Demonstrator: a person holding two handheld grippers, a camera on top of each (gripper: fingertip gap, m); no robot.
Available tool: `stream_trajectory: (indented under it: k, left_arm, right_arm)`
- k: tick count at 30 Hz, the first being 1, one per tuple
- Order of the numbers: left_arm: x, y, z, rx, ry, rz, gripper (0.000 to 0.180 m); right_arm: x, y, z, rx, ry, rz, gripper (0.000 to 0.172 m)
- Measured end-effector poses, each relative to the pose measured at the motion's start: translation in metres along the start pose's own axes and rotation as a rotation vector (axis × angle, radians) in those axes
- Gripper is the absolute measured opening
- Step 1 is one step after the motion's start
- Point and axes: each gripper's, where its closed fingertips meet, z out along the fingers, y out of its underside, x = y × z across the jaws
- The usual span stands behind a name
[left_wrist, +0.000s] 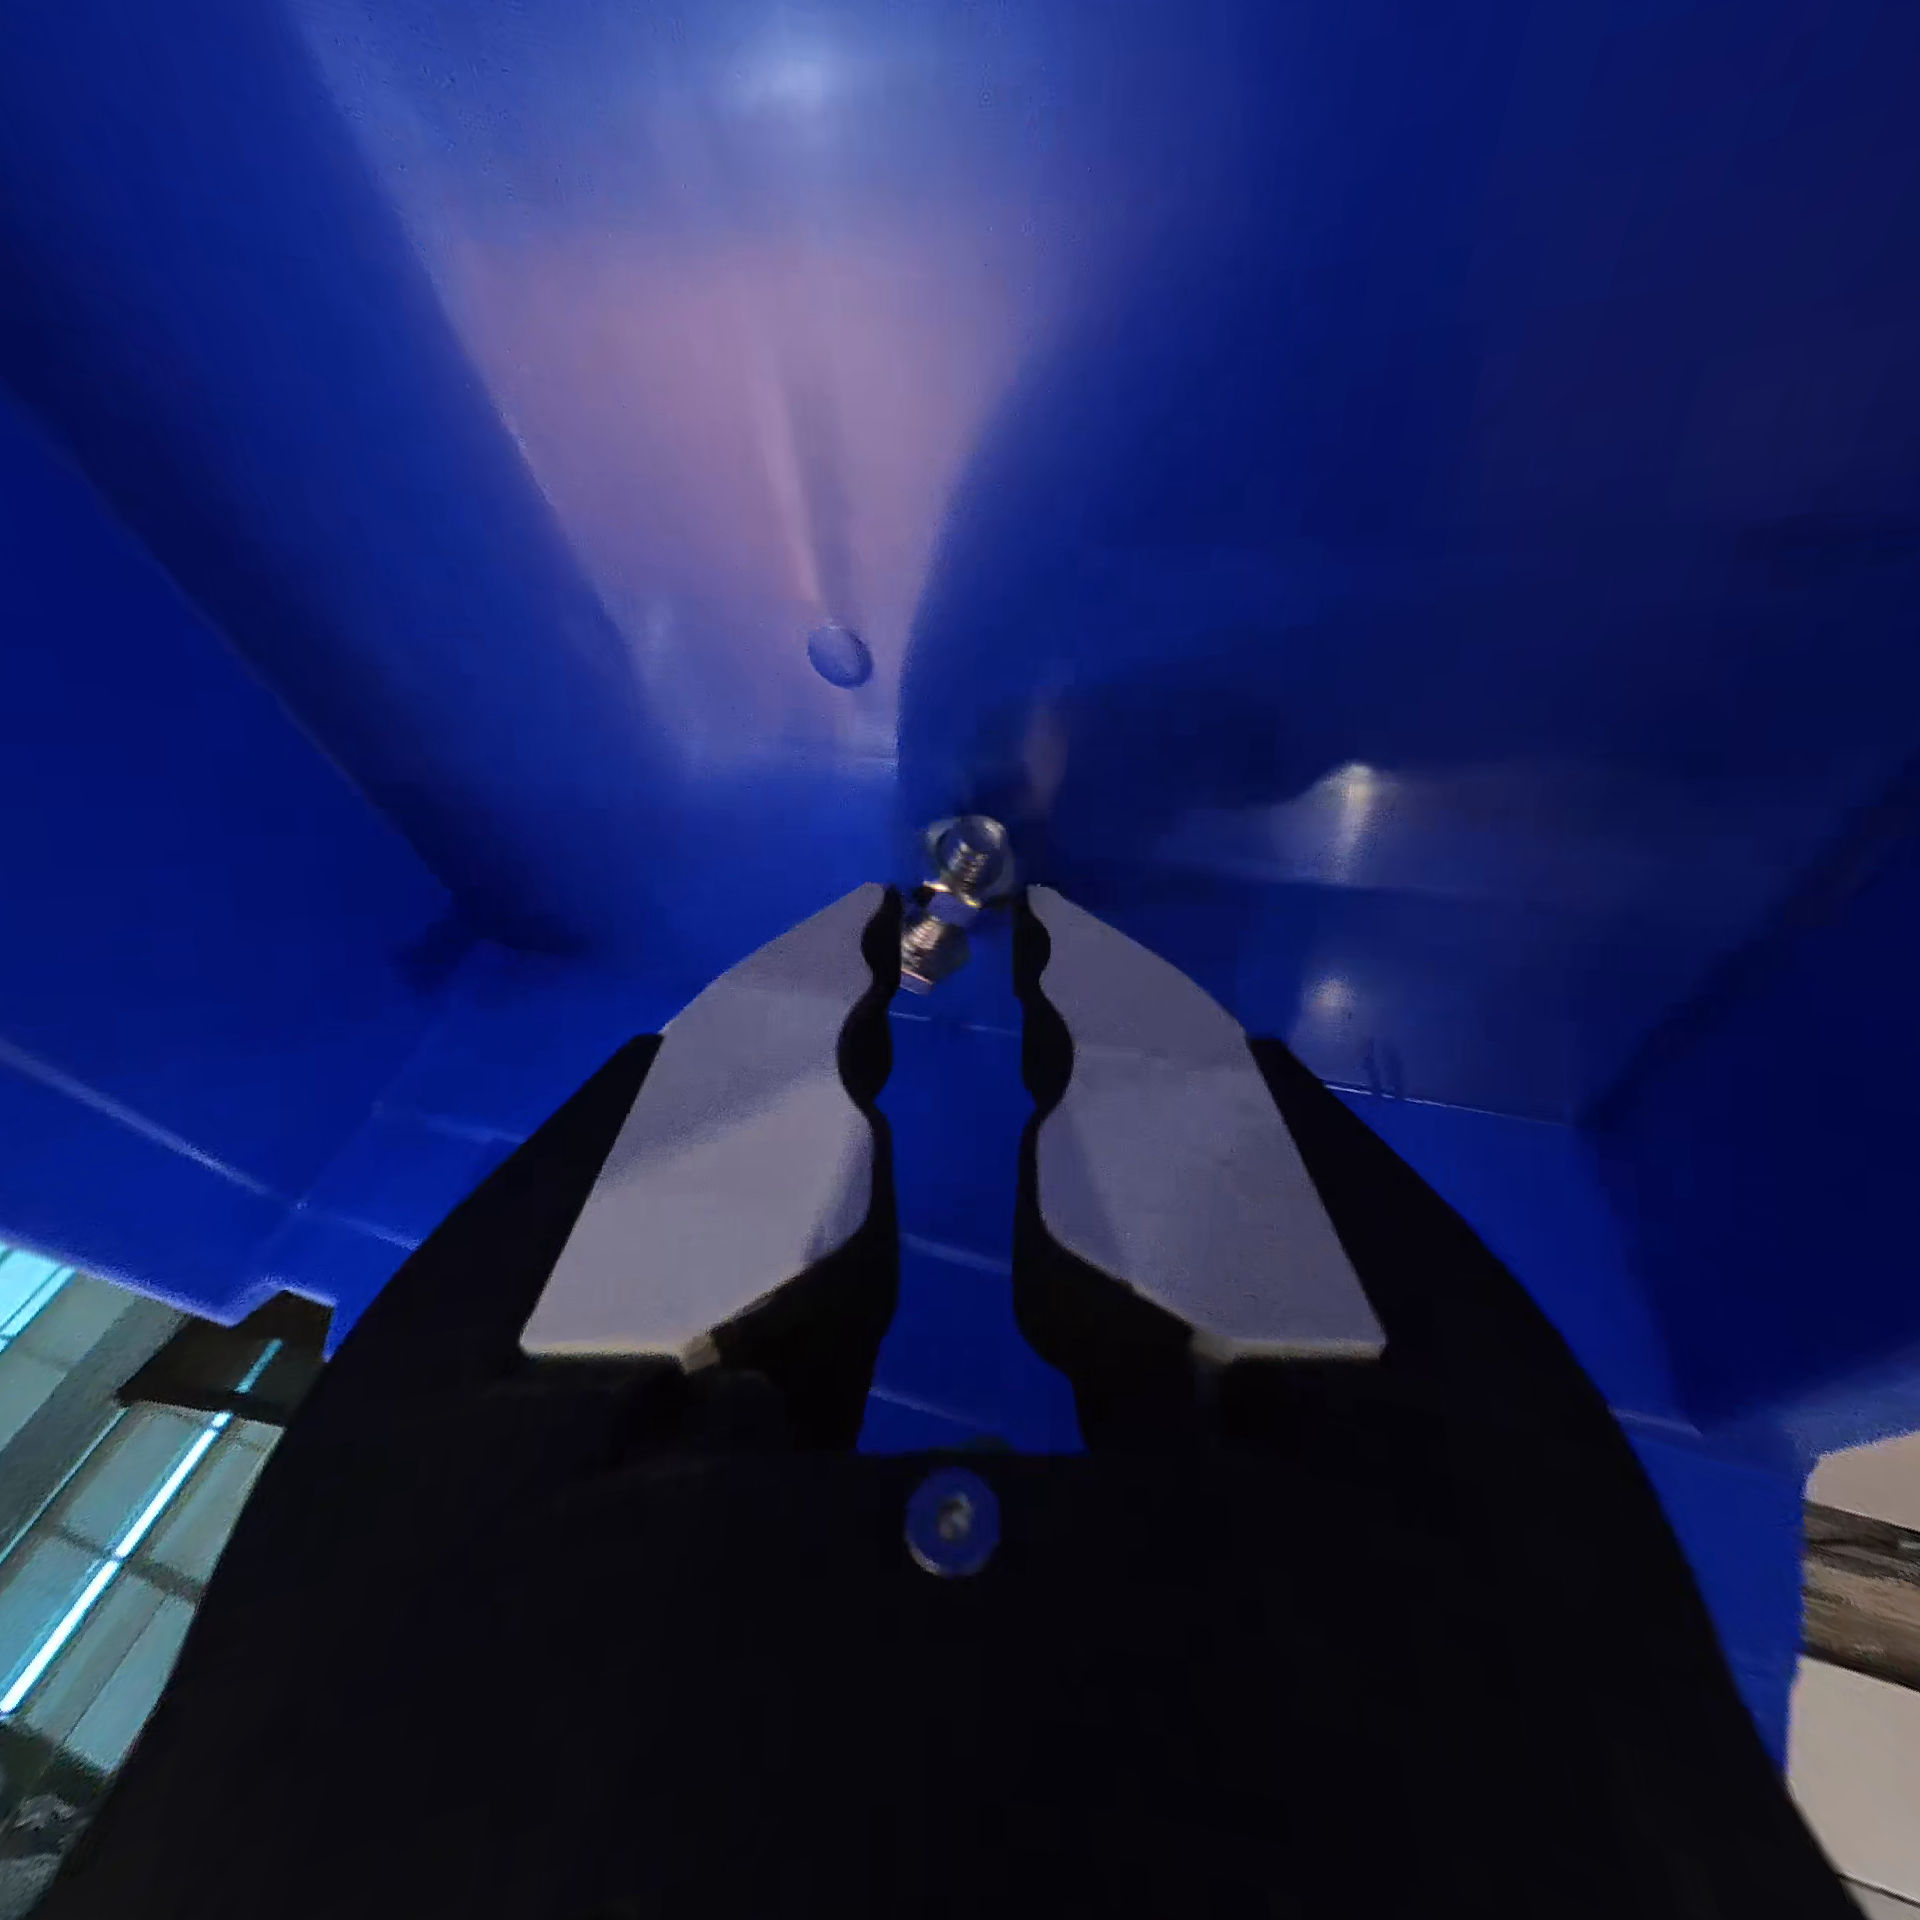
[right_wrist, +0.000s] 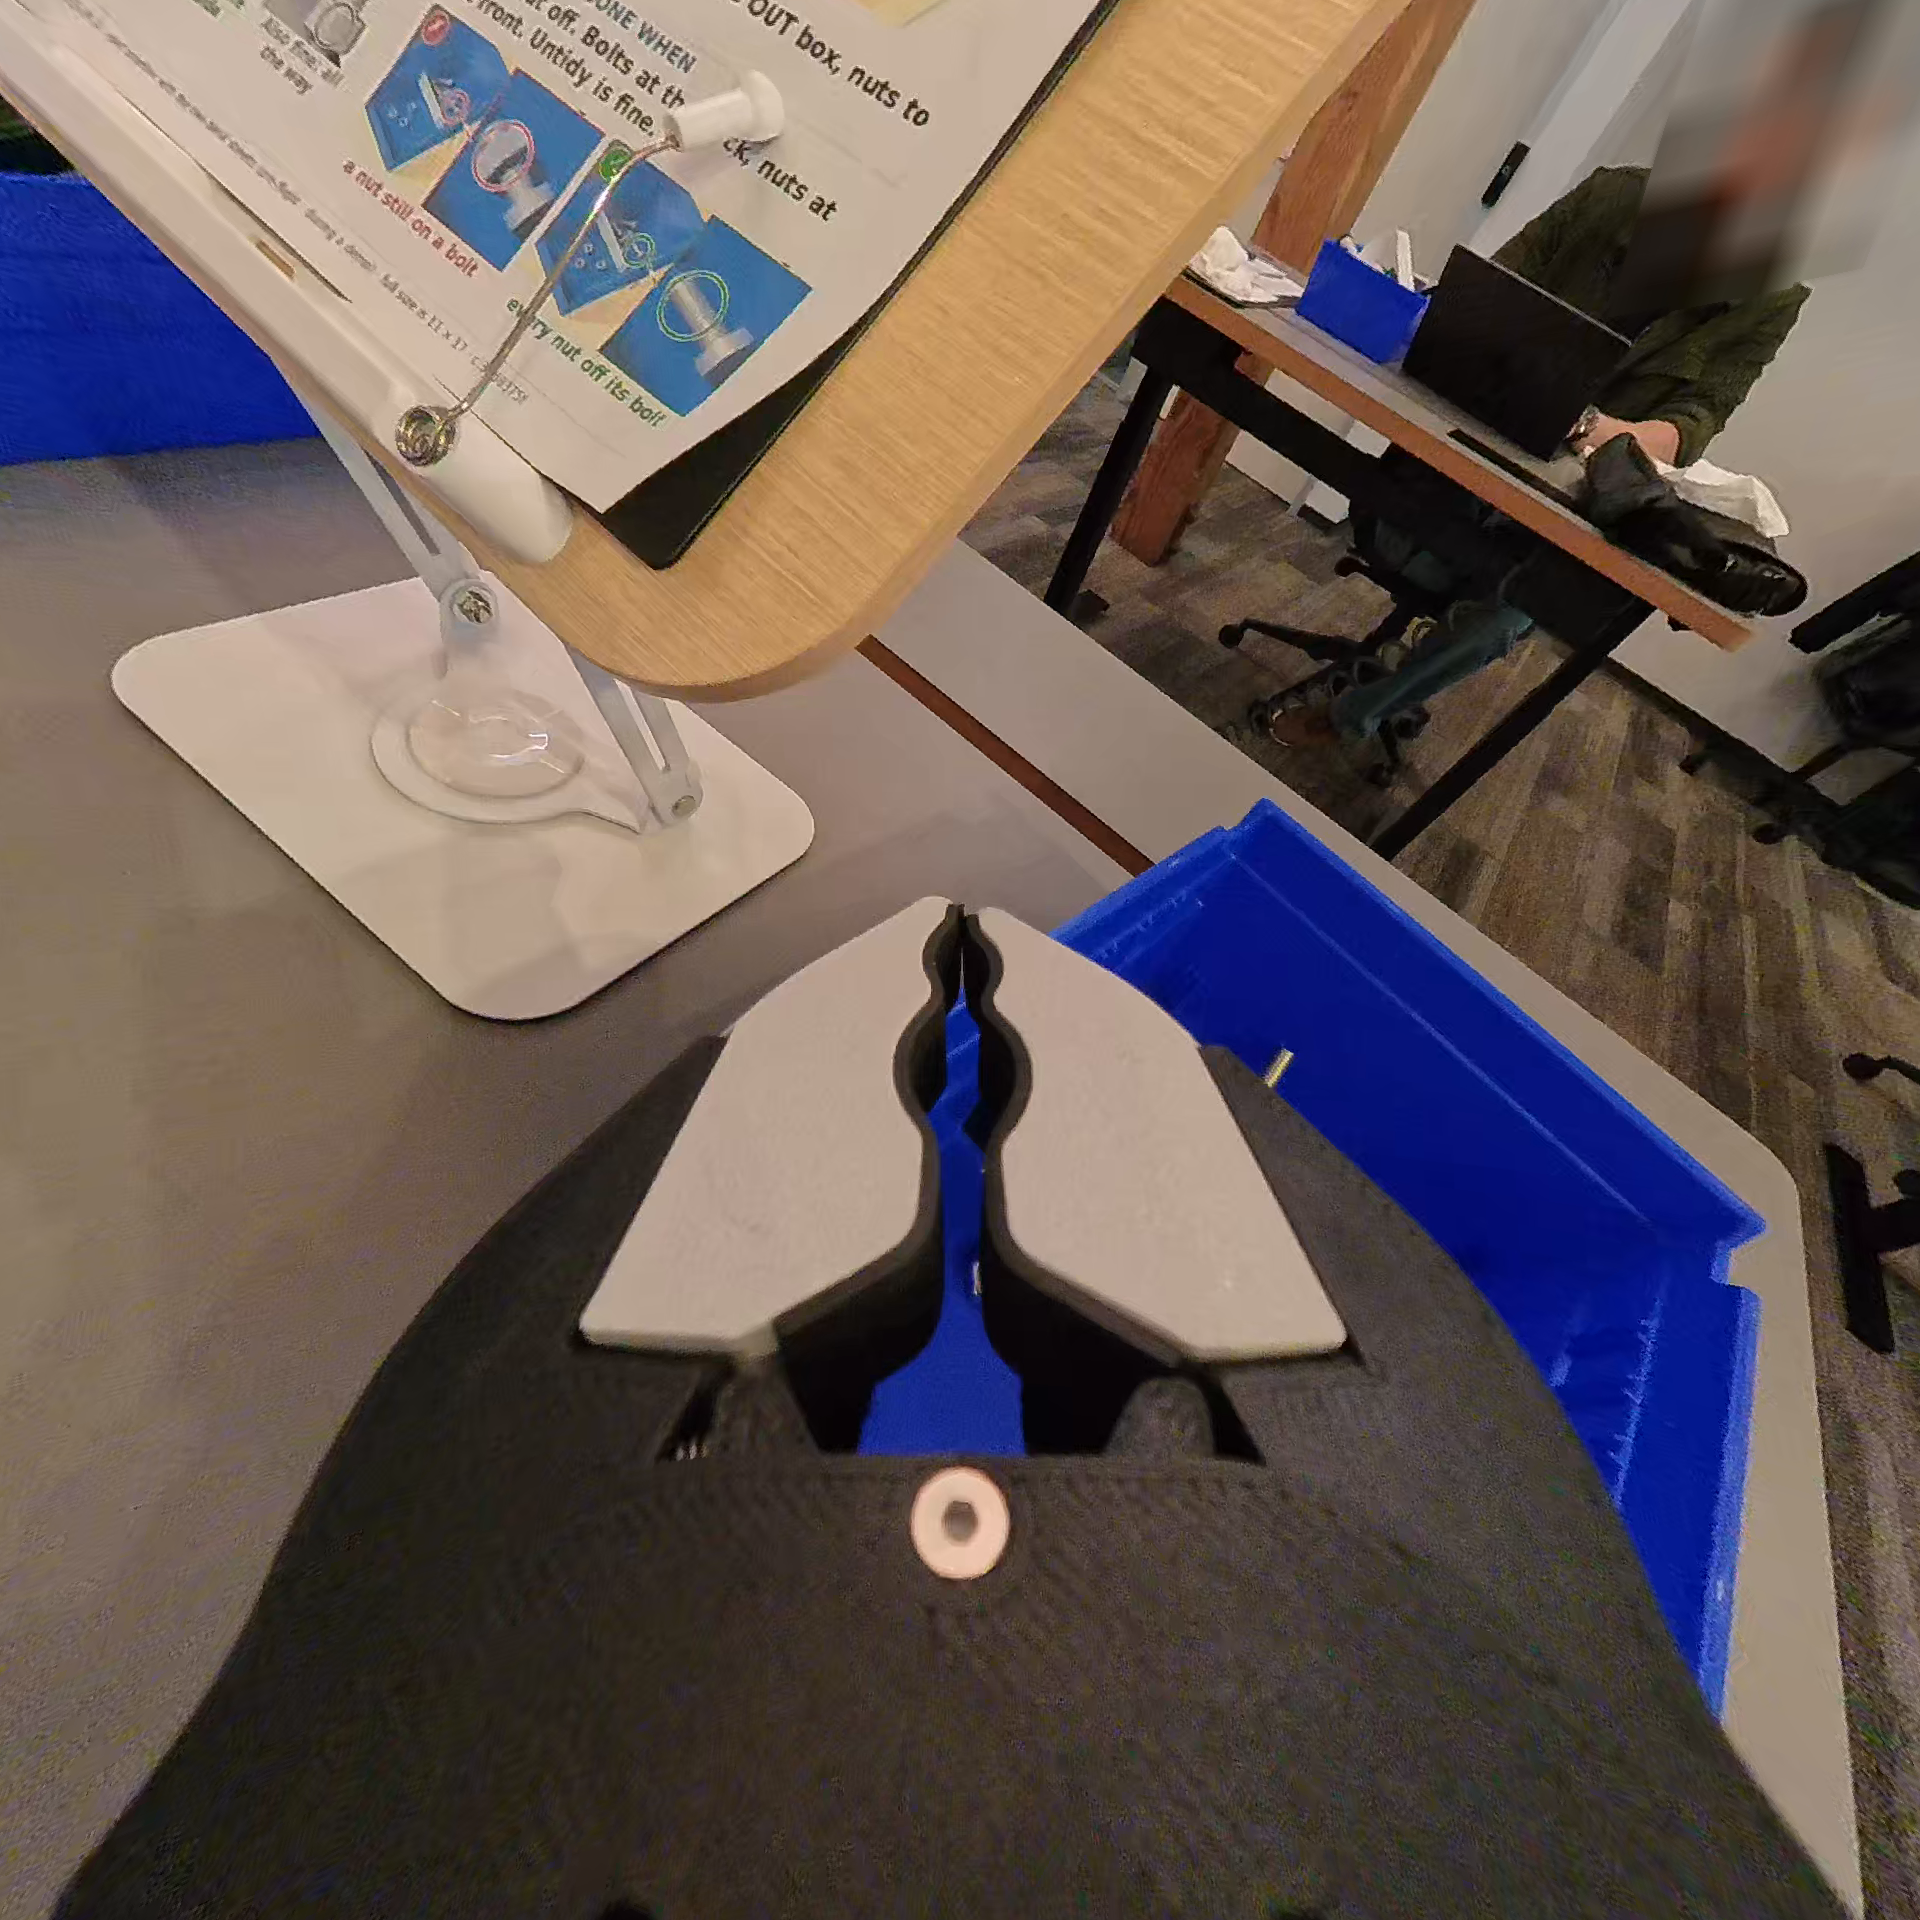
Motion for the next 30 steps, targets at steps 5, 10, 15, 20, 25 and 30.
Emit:
stream_trajectory:
  k: [5,10,15,20,25,30]
  left_arm:
    - [-0.004,-0.001,0.002,0.001,0.034,-0.01,0.017]
    - [-0.005,0.0,0.001,0.027,0.021,-0.061,0.014]
    - [-0.02,0.004,-0.026,0.095,-0.128,-0.171,0.009]
    - [-0.025,0.001,-0.073,0.257,-0.228,-0.294,0.009]
    - [-0.006,-0.02,-0.161,0.484,-0.392,-0.385,0.009]
    - [0.036,-0.088,-0.239,0.666,-0.587,-0.394,0.009]
  right_arm:
    - [0.0,-0.001,-0.001,0.0,-0.001,-0.006,0.0]
    - [0.0,-0.003,-0.002,0.01,-0.001,-0.006,0.0]
    - [-0.003,-0.007,-0.004,0.029,-0.01,-0.012,0.0]
    - [-0.014,-0.02,-0.008,0.072,-0.033,-0.035,0.0]
    - [-0.055,-0.061,-0.023,0.238,-0.162,-0.096,0.0]
    - [-0.13,-0.099,-0.024,0.363,-0.403,-0.047,0.0]
